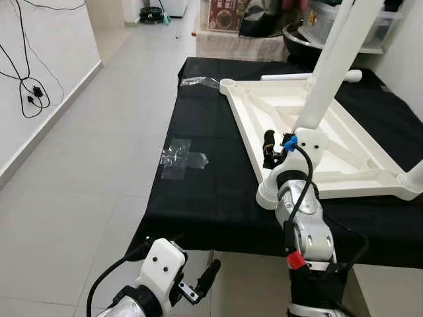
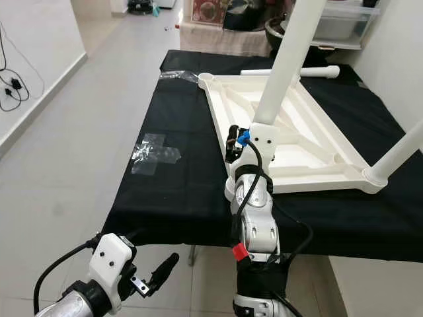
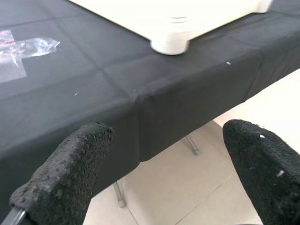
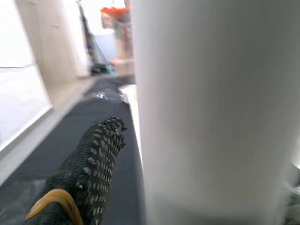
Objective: Building children table
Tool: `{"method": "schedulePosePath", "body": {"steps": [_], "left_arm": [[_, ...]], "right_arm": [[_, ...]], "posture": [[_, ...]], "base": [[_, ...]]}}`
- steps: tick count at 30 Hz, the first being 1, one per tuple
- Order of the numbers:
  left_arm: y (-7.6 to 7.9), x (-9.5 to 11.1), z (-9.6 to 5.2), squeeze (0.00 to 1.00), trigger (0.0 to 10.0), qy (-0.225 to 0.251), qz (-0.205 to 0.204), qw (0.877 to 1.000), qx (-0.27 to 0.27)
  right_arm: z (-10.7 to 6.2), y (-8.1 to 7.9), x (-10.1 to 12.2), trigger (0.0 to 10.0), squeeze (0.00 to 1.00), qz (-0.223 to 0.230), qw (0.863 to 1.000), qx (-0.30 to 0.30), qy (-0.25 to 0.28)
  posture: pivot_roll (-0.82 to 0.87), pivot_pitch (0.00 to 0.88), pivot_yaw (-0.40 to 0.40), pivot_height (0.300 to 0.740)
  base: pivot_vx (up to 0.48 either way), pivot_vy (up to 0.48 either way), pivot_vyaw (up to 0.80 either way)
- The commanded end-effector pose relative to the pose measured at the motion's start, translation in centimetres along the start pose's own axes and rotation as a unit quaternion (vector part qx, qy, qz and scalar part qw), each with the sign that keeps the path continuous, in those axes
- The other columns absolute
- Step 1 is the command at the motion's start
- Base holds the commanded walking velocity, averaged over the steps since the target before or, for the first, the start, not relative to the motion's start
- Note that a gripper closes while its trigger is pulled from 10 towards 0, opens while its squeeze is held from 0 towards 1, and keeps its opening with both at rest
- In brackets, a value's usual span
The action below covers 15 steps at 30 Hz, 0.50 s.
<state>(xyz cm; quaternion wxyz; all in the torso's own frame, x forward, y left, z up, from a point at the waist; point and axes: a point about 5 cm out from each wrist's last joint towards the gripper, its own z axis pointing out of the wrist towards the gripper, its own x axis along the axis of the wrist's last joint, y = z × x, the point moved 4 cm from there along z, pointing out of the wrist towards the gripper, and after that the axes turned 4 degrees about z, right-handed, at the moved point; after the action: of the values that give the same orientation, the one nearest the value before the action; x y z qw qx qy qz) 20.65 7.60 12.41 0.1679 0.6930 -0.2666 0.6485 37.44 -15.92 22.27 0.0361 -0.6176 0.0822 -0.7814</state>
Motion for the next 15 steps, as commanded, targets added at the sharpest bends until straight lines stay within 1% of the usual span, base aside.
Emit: {"method": "schedulePosePath", "body": {"steps": [1, 2, 4, 5, 6, 7, 8, 9, 10, 11, 12, 13, 14, 15], "left_arm": [[0.2, -0.6, 0.0, 0.00, 10.0, -0.010, -0.009, 1.000, -0.002], [0.2, -0.6, 0.0, 0.00, 10.0, -0.010, -0.009, 1.000, -0.001], [0.2, -0.6, 0.0, 0.00, 10.0, -0.010, -0.009, 1.000, -0.001], [0.2, -0.6, 0.0, 0.00, 10.0, -0.010, -0.009, 1.000, -0.001], [0.2, -0.6, 0.0, 0.00, 10.0, -0.010, -0.009, 1.000, -0.001], [0.2, -0.6, 0.1, 0.00, 10.0, -0.010, -0.009, 1.000, -0.001], [0.2, -0.6, 0.1, 0.00, 10.0, -0.010, -0.009, 1.000, -0.001], [0.2, -0.6, 0.1, 0.00, 10.0, -0.010, -0.009, 1.000, -0.001], [0.2, -0.6, 0.1, 0.00, 10.0, -0.009, -0.009, 1.000, -0.001], [0.2, -0.6, 0.1, 0.00, 10.0, -0.009, -0.009, 1.000, -0.001], [0.2, -0.6, 0.1, 0.00, 10.0, -0.010, -0.008, 1.000, 0.000], [0.1, -0.6, 0.0, 0.00, 10.0, -0.009, -0.008, 1.000, 0.001], [0.1, -0.6, 0.0, 0.00, 10.0, -0.009, -0.007, 1.000, 0.002], [0.1, -0.6, 0.0, 0.00, 10.0, -0.009, -0.007, 1.000, 0.002]], "right_arm": [[0.7, 0.6, 1.6, 10.0, 0.00, 0.013, 0.999, 0.025, 0.037], [1.2, 1.3, 2.2, 10.0, 0.00, 0.016, 0.998, 0.037, 0.043], [2.0, 1.1, 2.7, 10.0, 0.00, 0.054, 0.989, 0.132, 0.028], [2.0, 0.5, 2.6, 10.0, 0.00, 0.073, 0.980, 0.183, 0.009], [2.0, 0.5, 2.6, 10.0, 0.00, 0.073, 0.980, 0.183, 0.009], [1.5, -0.3, 2.2, 10.0, 0.00, 0.085, 0.963, 0.256, -0.022], [0.8, -1.0, 1.7, 10.0, 0.00, 0.096, 0.943, 0.314, -0.050], [0.8, -1.0, 1.7, 10.0, 0.00, 0.096, 0.943, 0.314, -0.050], [0.0, -1.5, 1.2, 10.0, 0.00, 0.099, 0.924, 0.361, -0.075], [0.0, -1.5, 1.2, 10.0, 0.00, 0.099, 0.924, 0.361, -0.075], [-1.5, -2.4, 0.6, 10.0, 0.00, 0.097, 0.891, 0.431, -0.106], [-3.0, -3.2, -0.1, 10.0, 0.00, 0.094, 0.854, 0.493, -0.136], [-4.7, -4.0, -0.7, 10.0, 0.00, 0.082, 0.809, 0.558, -0.164], [-4.7, -4.0, -0.7, 10.0, 0.00, 0.082, 0.809, 0.558, -0.164]], "posture": [[0.13, 0.092, -0.106, 0.740], [0.13, 0.092, -0.106, 0.740], [0.13, 0.089, -0.107, 0.740], [0.13, 0.090, -0.106, 0.740], [0.13, 0.090, -0.106, 0.740], [0.13, 0.088, -0.108, 0.740], [0.13, 0.088, -0.108, 0.740], [0.13, 0.088, -0.108, 0.740], [0.13, 0.090, -0.111, 0.740], [0.13, 0.090, -0.111, 0.740], [0.14, 0.092, -0.112, 0.740], [0.14, 0.092, -0.114, 0.740], [0.14, 0.092, -0.114, 0.740], [0.14, 0.092, -0.114, 0.740]], "base": [[0.000, 0.000, 0.00], [0.000, 0.000, 0.00], [0.000, 0.000, 0.00], [0.000, 0.000, 0.00], [0.000, 0.000, 0.00], [0.000, 0.000, 0.00], [0.000, 0.000, 0.00], [0.000, 0.000, 0.00], [0.000, 0.000, 0.00], [0.000, 0.000, 0.00], [0.000, 0.000, 0.00], [0.000, 0.000, 0.00], [0.000, 0.000, 0.00], [0.000, 0.000, 0.00]]}}
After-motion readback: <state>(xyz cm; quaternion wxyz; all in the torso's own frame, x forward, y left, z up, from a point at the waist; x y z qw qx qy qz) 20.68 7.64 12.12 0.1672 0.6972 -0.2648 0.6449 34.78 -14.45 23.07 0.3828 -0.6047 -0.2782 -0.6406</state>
